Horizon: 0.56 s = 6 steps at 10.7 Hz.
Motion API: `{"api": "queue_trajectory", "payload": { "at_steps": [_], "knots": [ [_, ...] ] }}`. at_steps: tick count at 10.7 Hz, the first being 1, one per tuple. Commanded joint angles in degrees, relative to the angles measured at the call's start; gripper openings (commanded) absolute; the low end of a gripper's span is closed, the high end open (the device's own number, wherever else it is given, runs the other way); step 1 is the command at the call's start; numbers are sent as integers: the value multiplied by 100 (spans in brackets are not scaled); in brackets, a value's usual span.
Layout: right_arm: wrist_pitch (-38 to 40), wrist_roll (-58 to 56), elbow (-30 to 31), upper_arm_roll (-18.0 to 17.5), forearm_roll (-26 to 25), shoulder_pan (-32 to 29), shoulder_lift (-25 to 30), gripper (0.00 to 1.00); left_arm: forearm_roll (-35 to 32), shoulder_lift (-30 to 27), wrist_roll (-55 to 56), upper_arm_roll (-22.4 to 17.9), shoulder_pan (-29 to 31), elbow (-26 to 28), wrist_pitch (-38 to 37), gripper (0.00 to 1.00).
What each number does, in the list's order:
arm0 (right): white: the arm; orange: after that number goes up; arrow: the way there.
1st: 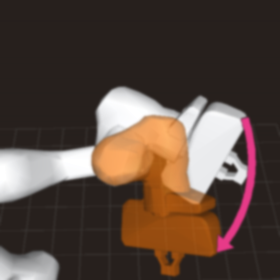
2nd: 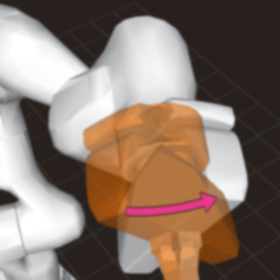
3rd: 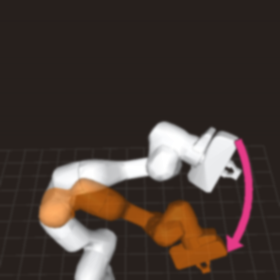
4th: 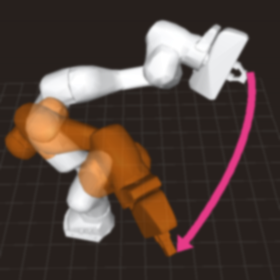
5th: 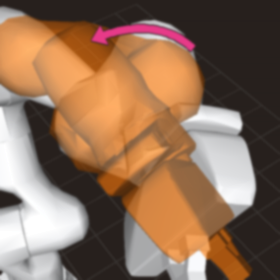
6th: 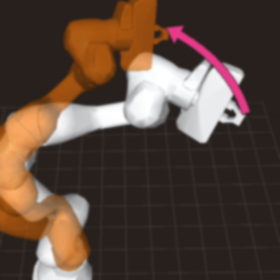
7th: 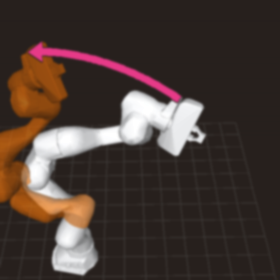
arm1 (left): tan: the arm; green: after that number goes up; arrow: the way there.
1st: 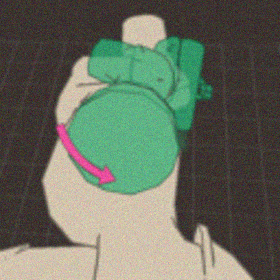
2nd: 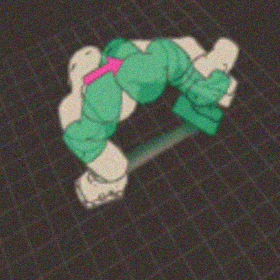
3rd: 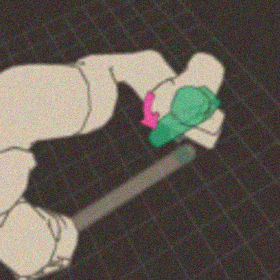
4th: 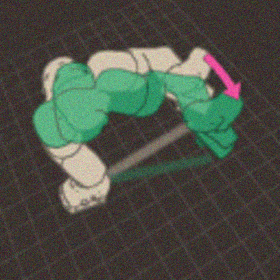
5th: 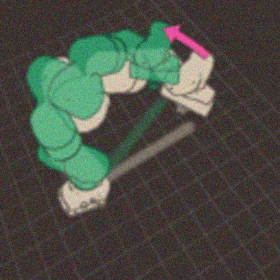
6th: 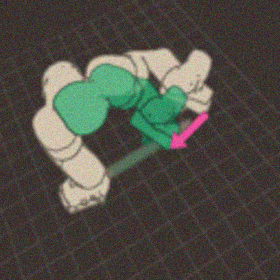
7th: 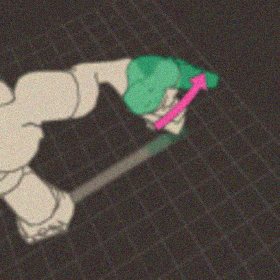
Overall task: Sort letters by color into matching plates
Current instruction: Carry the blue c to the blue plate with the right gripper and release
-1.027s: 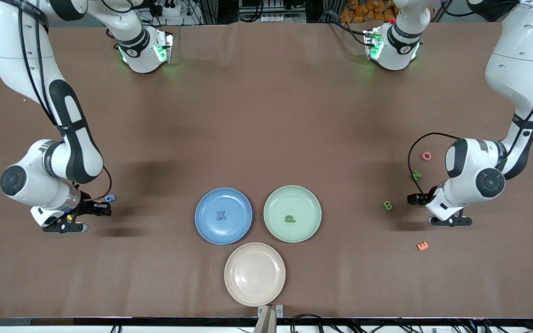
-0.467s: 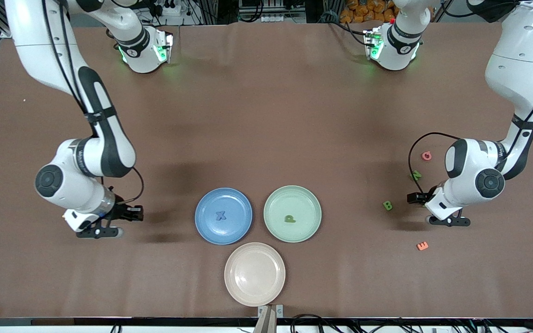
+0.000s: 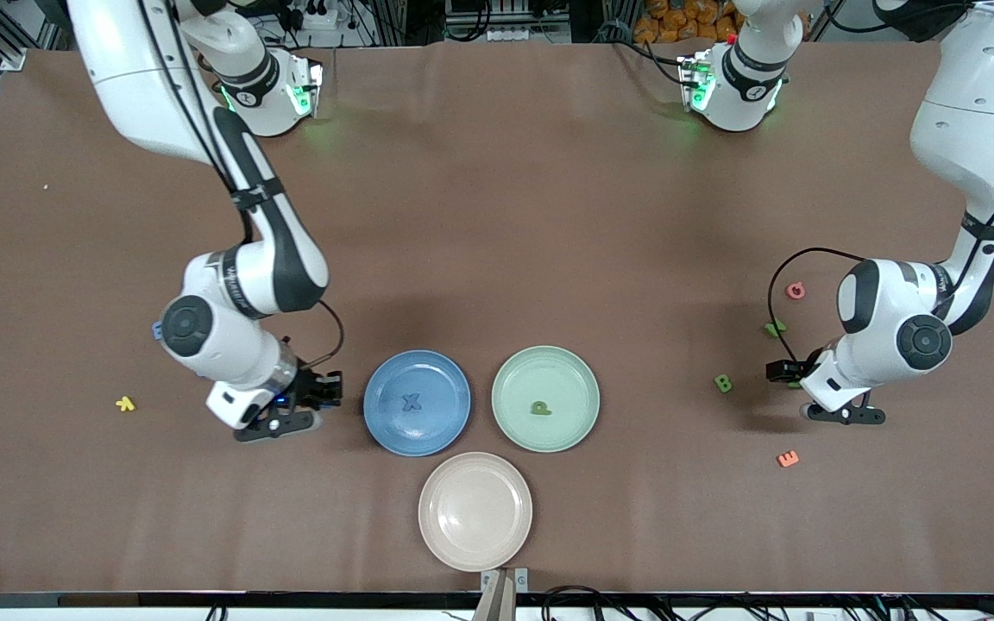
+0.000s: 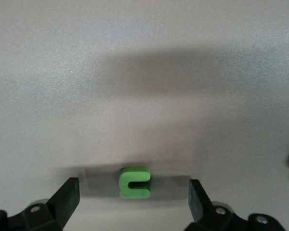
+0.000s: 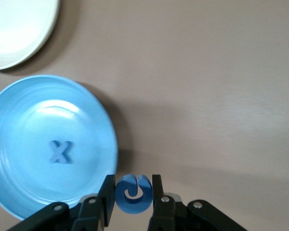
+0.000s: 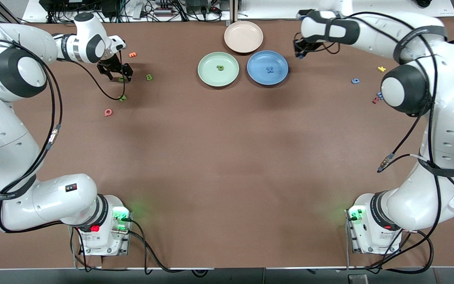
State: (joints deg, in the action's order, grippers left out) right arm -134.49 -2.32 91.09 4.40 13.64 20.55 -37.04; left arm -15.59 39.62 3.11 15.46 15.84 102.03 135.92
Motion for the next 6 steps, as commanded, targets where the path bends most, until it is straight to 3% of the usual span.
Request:
{"api": "queue_trajectory", "payload": {
  "at_steps": [1, 5, 6],
  "knots": [
    [2, 83, -635, 25, 78, 449, -548, 32, 109, 72, -188, 36, 42, -131, -4, 100],
    [-103, 127, -1102, 8, 192, 810, -910, 34, 127, 99, -188, 36, 42, -157, 13, 98],
    [-112, 135, -1102, -10, 201, 819, -910, 60, 144, 99, -180, 36, 59, -157, 39, 33]
  ]
}}
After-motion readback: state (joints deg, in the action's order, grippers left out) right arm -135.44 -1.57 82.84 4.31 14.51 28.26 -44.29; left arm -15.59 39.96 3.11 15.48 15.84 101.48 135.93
